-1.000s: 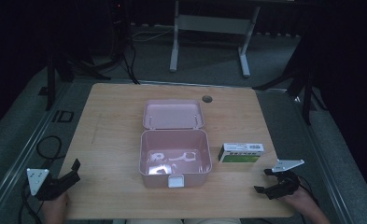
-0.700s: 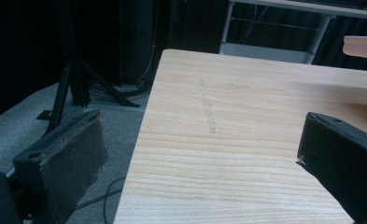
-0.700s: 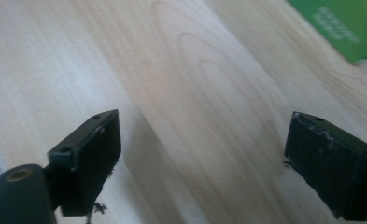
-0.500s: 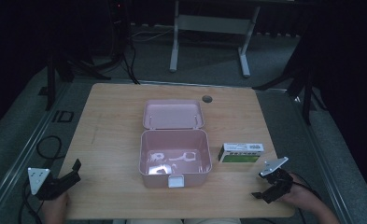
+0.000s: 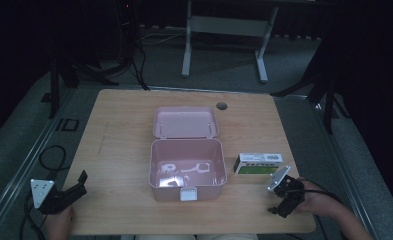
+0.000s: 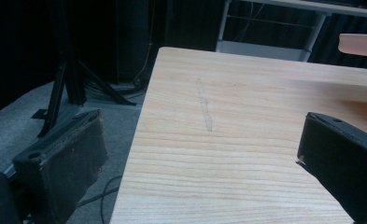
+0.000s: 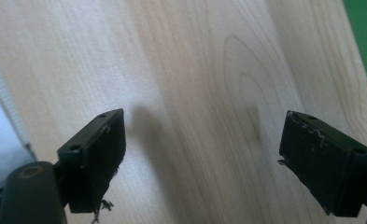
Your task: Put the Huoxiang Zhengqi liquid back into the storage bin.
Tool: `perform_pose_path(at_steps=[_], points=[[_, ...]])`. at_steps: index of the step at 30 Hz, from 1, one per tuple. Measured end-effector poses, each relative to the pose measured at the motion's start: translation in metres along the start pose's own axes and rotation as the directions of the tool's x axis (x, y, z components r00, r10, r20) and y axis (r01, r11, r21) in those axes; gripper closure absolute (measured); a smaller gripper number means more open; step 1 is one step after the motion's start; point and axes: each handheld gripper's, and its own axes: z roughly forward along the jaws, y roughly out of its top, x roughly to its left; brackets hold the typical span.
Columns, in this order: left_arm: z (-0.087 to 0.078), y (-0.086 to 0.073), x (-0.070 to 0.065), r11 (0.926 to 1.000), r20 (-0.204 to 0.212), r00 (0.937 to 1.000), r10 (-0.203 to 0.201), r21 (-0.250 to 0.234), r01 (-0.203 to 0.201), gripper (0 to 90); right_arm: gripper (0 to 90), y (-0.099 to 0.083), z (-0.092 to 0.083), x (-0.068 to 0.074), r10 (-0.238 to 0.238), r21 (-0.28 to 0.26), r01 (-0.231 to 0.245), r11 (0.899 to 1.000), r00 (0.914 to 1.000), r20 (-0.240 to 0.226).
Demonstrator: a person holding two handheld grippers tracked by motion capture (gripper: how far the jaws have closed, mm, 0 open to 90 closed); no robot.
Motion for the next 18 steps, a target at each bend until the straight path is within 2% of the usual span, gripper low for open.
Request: perform_pose_path(at_steps=[4,9,10,11,14,18], points=[[0.000,0.000,0.000,1.0000,0.002,1.0000,0.001,0.001,-0.001,1.6,15.0,0.011,-0.002,0.002,-0.054,0.053,0.054,0.997,0.9985,0.006],[0.000,0.000,0.000,1.0000,0.006,1.0000,0.003,0.005,-0.003,1.6,16.3,0.027,-0.005,0.004,-0.127,0.127,0.126,0.984,0.9919,0.002],[0.000,0.000,0.000,1.0000,0.006,1.0000,0.003,0.005,-0.003,1.6,16.3,0.027,-0.005,0.004,-0.127,0.127,0.126,0.984,0.9919,0.002],[0.000,0.000,0.000,1.0000,0.009,1.0000,0.004,0.009,-0.004,1.6,19.1,0.035,-0.006,0.006,-0.168,0.157,0.165,0.974,0.9857,0.006],[0.001,0.000,0.000,0.9999,0.012,0.9999,0.004,0.009,-0.004,1.6,20.0,0.044,-0.009,0.007,-0.195,0.183,0.191,0.964,0.9808,0.005],[0.001,0.000,0.000,0.9999,0.014,0.9999,0.004,0.011,-0.005,1.6,20.0,0.057,-0.008,0.011,-0.230,0.246,0.227,0.942,0.9730,-0.019]])
